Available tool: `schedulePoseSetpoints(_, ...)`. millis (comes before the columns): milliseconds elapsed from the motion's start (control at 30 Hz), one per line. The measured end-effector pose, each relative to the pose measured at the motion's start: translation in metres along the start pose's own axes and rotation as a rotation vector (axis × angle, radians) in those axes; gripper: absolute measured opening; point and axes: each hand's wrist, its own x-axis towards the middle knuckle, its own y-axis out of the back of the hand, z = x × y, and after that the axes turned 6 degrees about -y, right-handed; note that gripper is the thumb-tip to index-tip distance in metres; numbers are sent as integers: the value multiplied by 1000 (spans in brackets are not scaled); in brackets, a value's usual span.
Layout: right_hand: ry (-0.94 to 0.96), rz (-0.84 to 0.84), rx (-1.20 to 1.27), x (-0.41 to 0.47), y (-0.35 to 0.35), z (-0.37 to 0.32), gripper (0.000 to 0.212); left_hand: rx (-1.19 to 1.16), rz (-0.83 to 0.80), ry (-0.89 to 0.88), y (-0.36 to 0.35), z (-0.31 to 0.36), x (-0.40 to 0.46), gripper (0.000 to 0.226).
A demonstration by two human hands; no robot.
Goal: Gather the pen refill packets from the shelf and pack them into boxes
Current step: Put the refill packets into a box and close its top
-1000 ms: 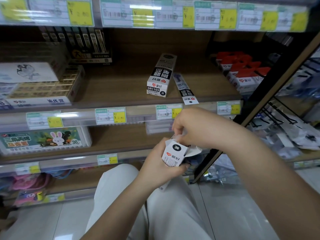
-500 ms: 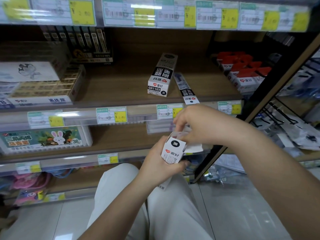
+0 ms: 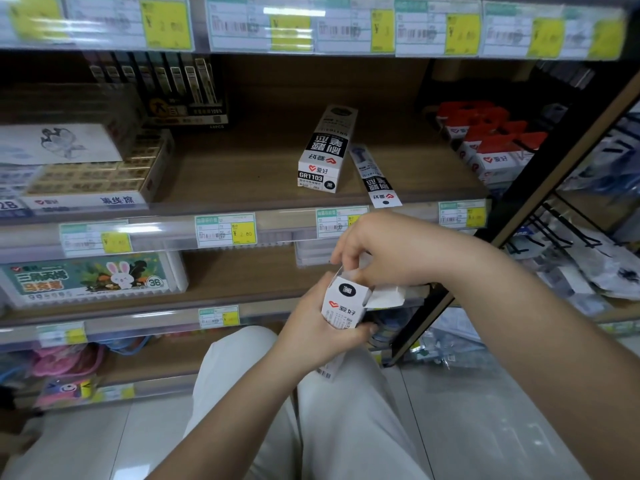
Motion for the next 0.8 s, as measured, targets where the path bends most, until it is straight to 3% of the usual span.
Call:
schedulePoseSetpoints(267, -14, -38, -92, 5, -4, 12, 32, 1, 4, -10, -5, 2, 0, 57)
schedulePoseSetpoints(400, 38, 22, 53, -6, 1, 14, 6, 36, 69, 10, -5, 2, 0, 50)
schedulePoseSetpoints(533, 89, 153, 218, -29, 16, 14, 14, 48, 176, 23, -5, 0, -4, 57)
schedulePoseSetpoints(667, 81, 64, -17, -30, 6, 10, 8, -31, 216, 48, -11, 3, -8, 57)
schedulePoseSetpoints(800, 43, 40, -63, -28, 8, 9, 10, -70, 252, 66, -16, 6, -8, 55)
